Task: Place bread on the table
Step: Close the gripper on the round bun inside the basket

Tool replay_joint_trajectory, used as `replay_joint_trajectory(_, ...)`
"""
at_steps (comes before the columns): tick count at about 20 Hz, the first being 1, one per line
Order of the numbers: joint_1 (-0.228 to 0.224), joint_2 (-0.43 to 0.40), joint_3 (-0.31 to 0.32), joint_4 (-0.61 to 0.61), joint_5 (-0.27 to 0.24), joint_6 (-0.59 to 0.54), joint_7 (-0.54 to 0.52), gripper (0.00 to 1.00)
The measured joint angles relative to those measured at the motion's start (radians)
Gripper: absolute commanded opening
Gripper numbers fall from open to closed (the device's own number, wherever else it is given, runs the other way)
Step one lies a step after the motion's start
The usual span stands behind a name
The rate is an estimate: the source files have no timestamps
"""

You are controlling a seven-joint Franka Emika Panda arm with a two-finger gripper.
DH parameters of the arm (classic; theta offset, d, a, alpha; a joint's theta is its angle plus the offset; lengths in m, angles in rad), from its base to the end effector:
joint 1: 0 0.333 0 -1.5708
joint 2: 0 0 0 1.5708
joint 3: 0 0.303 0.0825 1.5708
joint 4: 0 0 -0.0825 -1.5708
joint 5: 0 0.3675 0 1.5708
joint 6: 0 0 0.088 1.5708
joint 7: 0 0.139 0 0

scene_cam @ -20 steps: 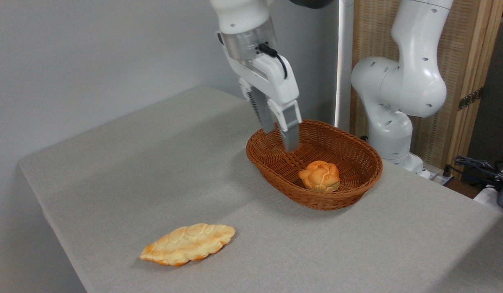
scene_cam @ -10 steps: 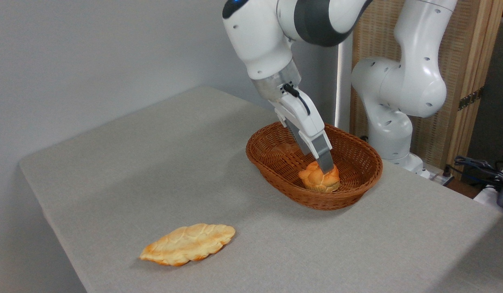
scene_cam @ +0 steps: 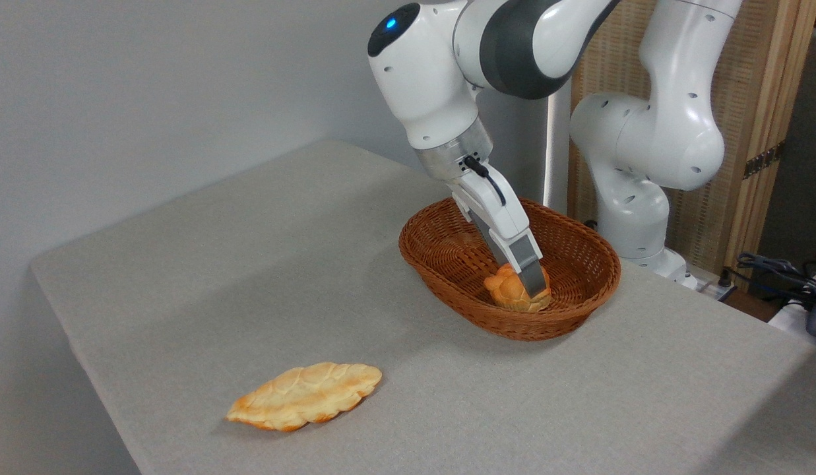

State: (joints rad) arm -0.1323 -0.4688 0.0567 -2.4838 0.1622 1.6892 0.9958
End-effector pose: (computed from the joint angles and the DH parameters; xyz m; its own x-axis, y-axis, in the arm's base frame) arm 0.3443 -0.0058 0.3980 0.3859 -0.8803 -0.2759 -0.8714 -0.4460 0.2043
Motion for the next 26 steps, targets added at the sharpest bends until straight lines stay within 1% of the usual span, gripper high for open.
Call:
replay_joint_trajectory(1,0.0,0.0,0.0,-0.005,0.0,0.007,0.0,0.94)
replay_joint_trajectory(2,0.0,0.0,0.0,-0.009,0.0,0.012,0.0,0.88)
replay_joint_trajectory(3,0.0,0.0,0.0,-0.012,0.0,0.015,0.0,0.85)
replay_joint_trajectory(4,0.0,0.0,0.0,-0.014,0.001,0.017,0.0,0.77)
replay_joint_trajectory(5,0.0,0.0,0.0,-0.016,0.001,0.017,0.0,0.73)
replay_joint_trajectory(11,0.0,0.0,0.0,-0.026,0.001,0.025,0.0,0.31)
replay_joint_trajectory(12,0.0,0.0,0.0,-0.026,0.001,0.026,0.0,0.26)
replay_joint_trajectory(13,0.0,0.001,0.0,-0.027,0.001,0.026,0.0,0.22)
replay_joint_trajectory(17,-0.002,0.002,0.0,-0.027,0.001,0.032,0.0,0.16)
replay_joint_trajectory(19,-0.003,0.002,0.0,-0.027,0.001,0.032,0.0,0.11)
replay_joint_trajectory(21,-0.005,0.002,0.0,-0.027,0.001,0.032,0.0,0.08)
replay_joint_trajectory(22,-0.005,0.002,-0.001,-0.027,0.001,0.032,0.0,0.01)
replay_joint_trajectory(23,-0.005,0.002,-0.002,-0.027,0.001,0.032,0.0,0.0)
replay_joint_trajectory(26,-0.005,0.002,-0.008,-0.027,0.001,0.032,0.0,0.0)
